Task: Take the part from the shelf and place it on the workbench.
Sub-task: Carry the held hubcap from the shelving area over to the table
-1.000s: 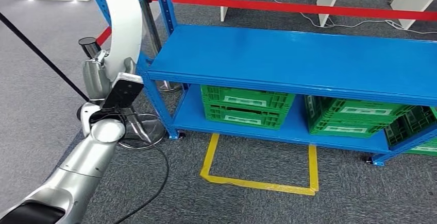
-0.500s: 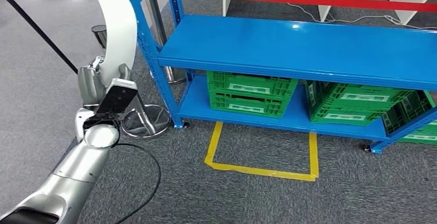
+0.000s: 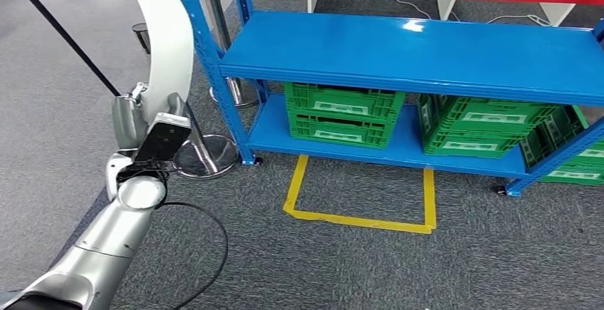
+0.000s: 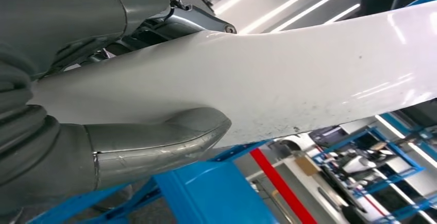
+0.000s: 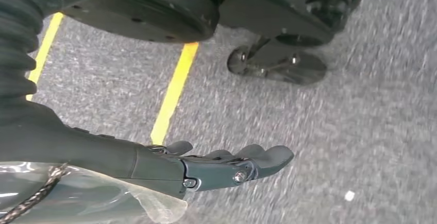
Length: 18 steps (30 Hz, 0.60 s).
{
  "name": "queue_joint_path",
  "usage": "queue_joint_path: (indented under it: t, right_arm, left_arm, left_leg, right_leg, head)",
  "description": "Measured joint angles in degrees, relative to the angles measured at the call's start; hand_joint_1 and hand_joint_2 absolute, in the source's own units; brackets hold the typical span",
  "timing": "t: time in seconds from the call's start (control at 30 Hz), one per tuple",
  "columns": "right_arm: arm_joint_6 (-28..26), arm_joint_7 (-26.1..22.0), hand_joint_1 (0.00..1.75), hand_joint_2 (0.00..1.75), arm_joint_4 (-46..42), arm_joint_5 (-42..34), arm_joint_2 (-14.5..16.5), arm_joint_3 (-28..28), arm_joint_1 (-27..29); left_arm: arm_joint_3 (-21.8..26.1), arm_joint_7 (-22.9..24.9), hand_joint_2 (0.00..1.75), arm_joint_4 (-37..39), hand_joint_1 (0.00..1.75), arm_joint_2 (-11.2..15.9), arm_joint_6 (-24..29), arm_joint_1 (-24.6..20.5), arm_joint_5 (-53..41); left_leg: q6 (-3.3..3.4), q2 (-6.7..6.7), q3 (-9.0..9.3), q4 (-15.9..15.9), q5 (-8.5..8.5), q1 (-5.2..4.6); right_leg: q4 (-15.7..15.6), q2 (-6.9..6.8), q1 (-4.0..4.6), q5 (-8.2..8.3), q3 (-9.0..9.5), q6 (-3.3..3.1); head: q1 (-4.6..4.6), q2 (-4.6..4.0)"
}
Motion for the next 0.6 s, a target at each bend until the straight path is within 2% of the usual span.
queue_joint_path:
  t: [0.07, 0.1, 0.13, 0.17, 0.23, 0.27, 0.3, 0.33, 0.37, 0.43, 0.47, 0.5, 0.6]
  right_arm:
    - [0.02, -0.02, 0.0, 1.75, 0.0, 0.14, 0.06, -0.14, -0.01]
    - [0.03, -0.02, 0.0, 1.75, 0.0, 0.19, 0.07, -0.23, 0.02]
    - [0.02, 0.0, 0.0, 1.75, 0.0, 0.21, 0.08, -0.36, 0.09]
    - [-0.01, 0.03, 0.0, 1.75, 0.0, 0.2, 0.09, -0.52, 0.16]
    - [-0.05, 0.15, 0.0, 1.75, 0.0, 0.15, 0.09, -0.92, 0.24]
    - [-0.07, 0.21, 0.0, 1.75, 0.0, 0.13, 0.09, -1.11, 0.28]
    - [-0.1, 0.26, 0.0, 1.75, 0.0, 0.11, 0.09, -1.31, 0.34]
    - [-0.13, 0.28, 0.0, 1.75, 0.0, 0.11, 0.09, -1.48, 0.4]
    - [-0.16, 0.28, 0.0, 1.75, 0.0, 0.09, 0.09, -1.62, 0.41]
    - [-0.25, 0.31, 0.0, 1.75, 0.0, -0.08, 0.09, -1.95, 0.31]
    - [-0.28, 0.31, 0.0, 1.75, 0.0, -0.22, 0.09, -2.19, 0.25]
    - [-0.33, 0.26, 0.0, 1.75, 0.0, -0.34, 0.09, -2.46, 0.21]
    - [-0.61, 0.04, 0.0, 1.75, 0.0, -0.45, 0.1, -3.18, 0.34]
  left_arm:
    - [-0.02, 0.08, 1.75, -0.31, 1.75, -0.04, -1.74, 0.01, 1.84]
    - [-0.03, 0.16, 1.75, -0.37, 1.75, -0.06, -2.71, 0.12, 2.89]
    - [-0.04, 0.27, 1.75, -0.41, 1.75, -0.08, -3.71, 0.29, 3.99]
    - [-0.05, 0.34, 1.75, -0.43, 1.75, -0.1, -4.3, 0.62, 4.77]
    - [-0.01, 0.11, 1.75, -0.44, 1.75, -0.14, -3.73, 1.71, 4.86]
    - [0.02, -0.08, 1.75, -0.44, 1.75, -0.2, -2.79, 2.44, 4.35]
    - [0.05, -0.26, 1.75, -0.44, 1.75, -0.26, -1.83, 3.18, 3.76]
    - [0.07, -0.34, 1.75, -0.45, 1.75, -0.35, -1.09, 3.86, 3.34]
    - [0.1, -0.34, 1.75, -0.47, 1.75, -0.39, -0.65, 4.43, 3.13]
    - [0.31, -0.25, 1.75, -0.69, 1.75, -0.44, 0.02, 5.2, 2.93]
    - [0.51, -0.21, 1.75, -0.89, 1.75, -0.45, 0.37, 5.46, 2.85]
    - [0.77, -0.23, 1.75, -1.17, 1.75, -0.47, 0.74, 5.74, 2.75]
    - [1.54, -1.47, 1.75, -2.81, 1.75, -0.4, 1.63, 7.41, 2.4]
  left_leg:
    - [0.28, 0.01, 0.53, -2.18, -0.23, -0.25]
    - [0.41, 0.11, 0.35, -2.51, 0.18, -0.18]
    - [0.59, 0.2, 0.17, -2.82, 0.62, -0.03]
    - [0.76, 0.31, -0.12, -3.03, 1.11, 0.15]
    - [1.02, 0.49, -0.93, -2.98, 1.82, 0.18]
    - [1.02, 0.55, -1.38, -2.9, 2.12, 0.15]
    - [0.99, 0.59, -1.8, -2.77, 2.38, 0.14]
    - [0.92, 0.59, -2.21, -2.57, 2.57, 0.18]
    - [0.85, 0.57, -2.59, -2.28, 2.67, 0.23]
    - [0.55, 0.54, -3.31, -1.49, 2.68, 0.2]
    - [0.34, 0.52, -3.74, -1.06, 2.7, 0.12]
    - [0.08, 0.51, -4.14, -0.69, 2.78, 0.01]
    - [-0.7, 0.48, -4.83, -0.09, 2.88, 0.02]
  right_leg:
    - [-0.18, -0.02, -0.18, 0.9, -0.56, 0.71]
    - [-0.1, 0.03, -0.23, 0.82, -0.93, 0.99]
    - [0.78, 0.08, -0.21, -0.05, -1.48, 1.25]
    - [2.9, 0.14, -0.22, -1.72, -2.45, 1.51]
    - [10.17, 0.2, -0.42, -6.17, -5.16, 1.98]
    - [13.67, 0.19, -0.52, -7.73, -6.26, 2.2]
    - [15.55, 0.19, -0.6, -8.3, -6.54, 2.35]
    - [15.26, 0.18, -0.66, -7.85, -5.74, 2.46]
    - [12.71, 0.17, -0.72, -6.55, -3.82, 2.49]
    - [4.95, 0.19, -0.75, -4.18, 1.2, 2.37]
    - [2.1, 0.21, -0.75, -3.72, 2.91, 2.16]
    - [0.68, 0.25, -0.71, -3.75, 3.67, 1.91]
    - [0.46, 0.36, -0.71, -3.56, 3.4, 0.92]
  head:
    - [-0.15, 0.0]
    - [-0.21, 0.0]
    - [-0.18, -0.01]
    - [-0.05, -0.01]
    - [0.1, -0.01]
    - [0.1, -0.01]
    - [0.09, -0.01]
    - [0.11, -0.01]
    - [0.11, -0.01]
    - [0.14, -0.01]
    - [0.11, -0.01]
    - [0.09, -0.01]
    - [0.08, -0.01]
